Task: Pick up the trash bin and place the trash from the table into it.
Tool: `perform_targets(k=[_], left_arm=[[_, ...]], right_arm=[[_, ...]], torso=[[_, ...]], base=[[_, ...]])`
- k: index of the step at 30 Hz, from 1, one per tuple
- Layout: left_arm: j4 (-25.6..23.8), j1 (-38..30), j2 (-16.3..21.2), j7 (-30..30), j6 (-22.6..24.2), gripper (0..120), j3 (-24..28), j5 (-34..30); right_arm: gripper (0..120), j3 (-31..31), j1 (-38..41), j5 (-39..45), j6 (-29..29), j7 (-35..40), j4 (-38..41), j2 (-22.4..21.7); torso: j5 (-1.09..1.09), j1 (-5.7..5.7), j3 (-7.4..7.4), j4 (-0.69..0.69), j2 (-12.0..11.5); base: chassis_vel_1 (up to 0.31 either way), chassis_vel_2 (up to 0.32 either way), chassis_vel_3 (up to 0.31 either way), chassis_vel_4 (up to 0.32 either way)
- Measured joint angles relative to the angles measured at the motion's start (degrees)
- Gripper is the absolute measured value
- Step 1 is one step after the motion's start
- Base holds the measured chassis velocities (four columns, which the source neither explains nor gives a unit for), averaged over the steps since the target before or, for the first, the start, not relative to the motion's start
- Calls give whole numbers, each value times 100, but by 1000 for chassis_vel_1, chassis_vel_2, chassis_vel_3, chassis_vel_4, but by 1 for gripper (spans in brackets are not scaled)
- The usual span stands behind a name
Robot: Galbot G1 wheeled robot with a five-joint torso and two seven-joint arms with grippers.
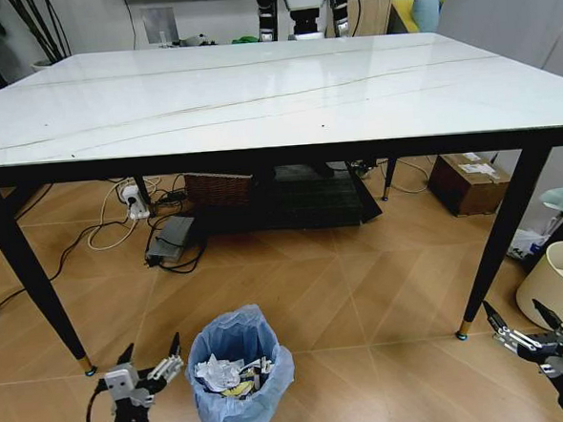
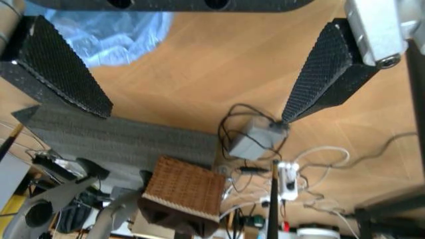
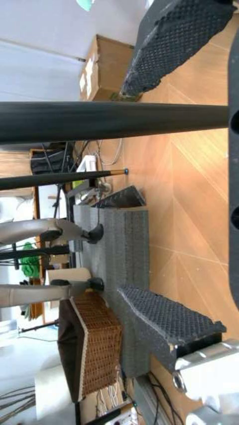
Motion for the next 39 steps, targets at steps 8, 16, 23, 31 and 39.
perform_targets(k=[8, 16, 23, 31, 39], left_arm=[[-68, 15, -51, 16, 18, 100, -152, 333], [-54, 12, -54, 17, 27, 100, -151, 336], [-46, 9, -54, 17, 30, 100, -146, 330], [-40, 6, -54, 15, 34, 100, -142, 320], [-37, 6, -54, 15, 37, 100, -139, 316]], right_arm=[[100, 0, 0, 0, 0, 0, 0, 0], [100, 0, 0, 0, 0, 0, 0, 0], [100, 0, 0, 0, 0, 0, 0, 0], [100, 0, 0, 0, 0, 0, 0, 0], [100, 0, 0, 0, 0, 0, 0, 0]], torso=[[0, 0, 1, 0, 1], [0, 0, 1, 0, 1], [0, 0, 1, 0, 1], [0, 0, 1, 0, 1], [0, 0, 1, 0, 2]], base=[[0, 0, 0, 0], [0, 0, 0, 0], [0, 0, 0, 0], [0, 0, 0, 0], [0, 0, 0, 0]])
